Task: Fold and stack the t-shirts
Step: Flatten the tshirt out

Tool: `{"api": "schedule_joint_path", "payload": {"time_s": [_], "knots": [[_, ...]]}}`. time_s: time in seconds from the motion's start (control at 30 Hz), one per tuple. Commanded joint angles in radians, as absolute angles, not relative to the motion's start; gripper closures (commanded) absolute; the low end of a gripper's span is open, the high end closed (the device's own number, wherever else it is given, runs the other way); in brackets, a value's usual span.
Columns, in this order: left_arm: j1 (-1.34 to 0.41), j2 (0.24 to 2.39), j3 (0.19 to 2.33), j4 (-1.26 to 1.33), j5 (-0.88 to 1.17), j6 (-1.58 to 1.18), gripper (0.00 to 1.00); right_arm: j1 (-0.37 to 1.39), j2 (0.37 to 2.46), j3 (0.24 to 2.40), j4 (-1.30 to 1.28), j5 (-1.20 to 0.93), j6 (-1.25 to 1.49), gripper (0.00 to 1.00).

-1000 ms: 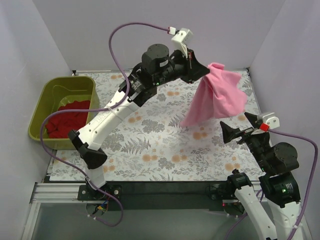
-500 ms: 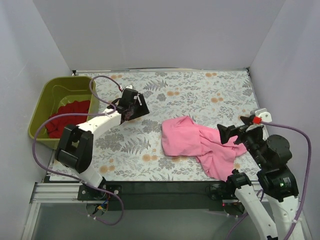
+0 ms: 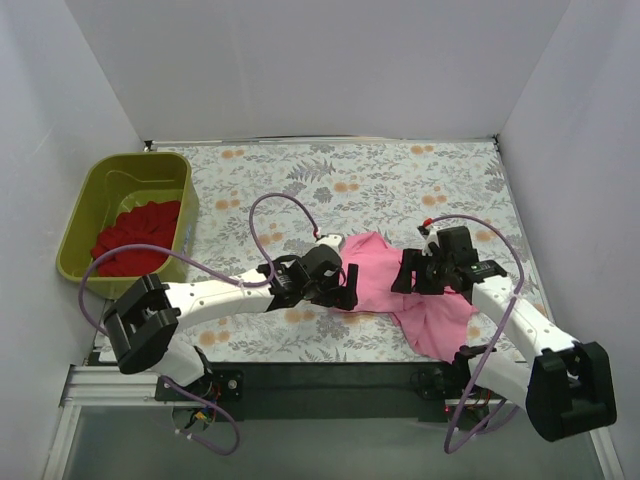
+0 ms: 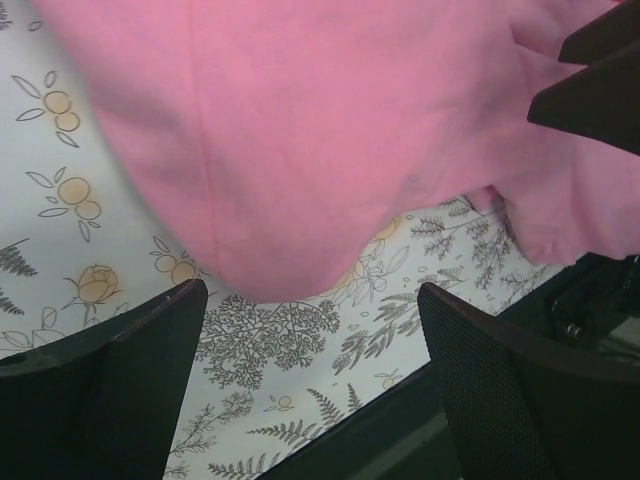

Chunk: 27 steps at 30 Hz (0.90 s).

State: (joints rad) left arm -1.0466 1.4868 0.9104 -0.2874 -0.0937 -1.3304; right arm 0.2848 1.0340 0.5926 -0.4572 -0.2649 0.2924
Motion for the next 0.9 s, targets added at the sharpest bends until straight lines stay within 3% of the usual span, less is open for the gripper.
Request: {"api": "schedule_joint_path", "payload": {"time_s": [0.0, 0.13, 0.3, 0.43, 0.53, 0.67, 0.87], "knots": [[-1.034, 1.445, 0.896, -0.282, -0.163, -1.410, 0.20, 0.291, 1.089, 0.568, -0.266, -0.377, 0.340, 0.41], [-1.031, 1.436, 0.882, -0.282, -0.193, -1.416, 0.21, 0.290, 1.124, 0.538, -0.215, -0.380, 0.344, 0.41], [-0.996, 1.405, 0.859, -0.284, -0.199, -1.428, 0.21, 0.291, 1.161, 0.520, -0.180, -0.406, 0.344, 0.49], [-0.953, 1.367, 0.839, -0.293, -0.193, -1.428, 0.21, 0.293, 1.164, 0.514, -0.152, -0.439, 0.360, 0.60], [-0.922, 1.329, 0.824, -0.307, -0.190, -1.428, 0.21, 0.310, 1.163, 0.528, -0.147, -0.465, 0.379, 0.80], [-0.841, 1.269, 0.807, -0.351, -0.178, -1.422, 0.21, 0.388, 1.135, 0.581, -0.134, -0.457, 0.451, 0.96], [-0.669, 1.135, 0.776, -0.437, -0.170, -1.393, 0.23, 0.659, 1.213, 0.718, -0.009, -0.325, 0.655, 0.99]]}}
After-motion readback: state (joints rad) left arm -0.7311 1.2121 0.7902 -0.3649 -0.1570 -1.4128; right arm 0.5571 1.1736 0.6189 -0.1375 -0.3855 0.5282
